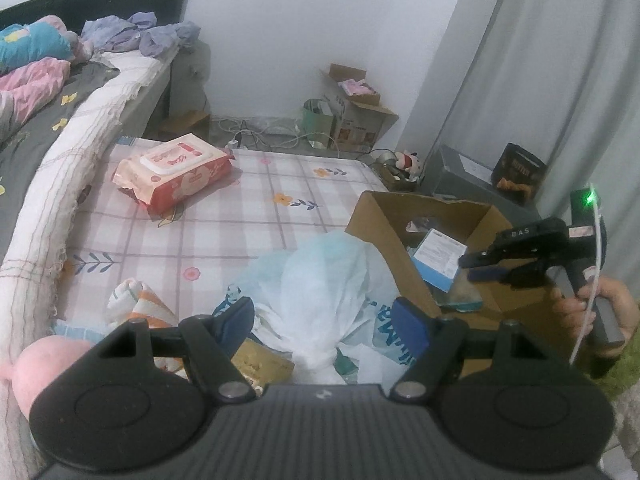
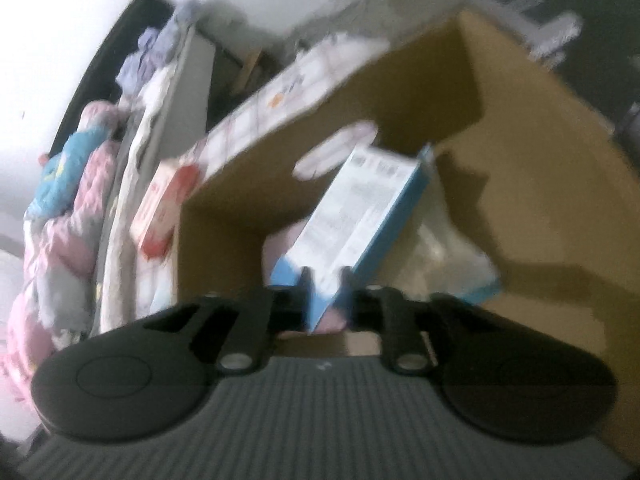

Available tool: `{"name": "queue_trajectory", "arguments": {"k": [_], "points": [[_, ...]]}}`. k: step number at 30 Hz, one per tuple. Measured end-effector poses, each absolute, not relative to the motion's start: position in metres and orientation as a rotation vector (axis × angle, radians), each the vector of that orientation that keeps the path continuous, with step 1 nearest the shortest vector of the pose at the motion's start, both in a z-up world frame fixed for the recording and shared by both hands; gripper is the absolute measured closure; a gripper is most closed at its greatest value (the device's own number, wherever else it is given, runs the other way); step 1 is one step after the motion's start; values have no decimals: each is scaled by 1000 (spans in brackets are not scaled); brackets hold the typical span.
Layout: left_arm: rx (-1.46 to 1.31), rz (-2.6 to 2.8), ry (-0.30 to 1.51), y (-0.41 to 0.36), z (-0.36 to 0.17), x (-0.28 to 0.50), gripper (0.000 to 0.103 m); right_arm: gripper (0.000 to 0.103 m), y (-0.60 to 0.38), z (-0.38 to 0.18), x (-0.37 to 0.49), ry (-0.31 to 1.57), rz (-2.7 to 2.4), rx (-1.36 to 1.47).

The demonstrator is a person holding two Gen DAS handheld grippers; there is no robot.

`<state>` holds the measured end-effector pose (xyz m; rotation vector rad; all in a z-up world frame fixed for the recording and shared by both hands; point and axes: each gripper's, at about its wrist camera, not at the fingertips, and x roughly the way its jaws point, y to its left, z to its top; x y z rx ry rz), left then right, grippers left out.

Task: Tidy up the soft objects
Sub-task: 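Lower the paper box into the cardboard box and open the right gripper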

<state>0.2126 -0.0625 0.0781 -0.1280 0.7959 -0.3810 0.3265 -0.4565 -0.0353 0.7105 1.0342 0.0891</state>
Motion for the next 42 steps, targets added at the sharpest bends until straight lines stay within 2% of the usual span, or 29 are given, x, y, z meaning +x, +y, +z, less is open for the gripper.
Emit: {"name": "queue_trajectory", "arguments": {"k": [1,2,9,11,12,13,21,30,37,42], "points": [[-132,-379,799,-61,77,213,26,56,-455,-40,327,1054,87,738],[-136,-378,801,-60,77,213,26,52,-453,-44,327,1066,83,769],[-143,-372,802,-55,77,210,26,51,-448,-86,331,1120,43,982],[-148,-370,801,-53,77,211,26,54,-445,-93,333,1104,43,1013],[-149,-369,802,-53,77,211,26,60,-445,-96,333,1093,42,1028],[-150,-368,802,-52,77,211,26,71,-444,-98,334,1086,44,1037],[-165,-359,815,-46,72,210,26,84,-444,-82,328,981,79,1030],[-178,-375,811,-45,73,207,26,84,-479,-24,323,899,-44,810],[-174,-378,813,-46,73,204,26,85,-499,-18,317,879,-194,634],[-171,-374,810,-45,74,203,26,80,-508,-26,310,903,-238,595]]}}
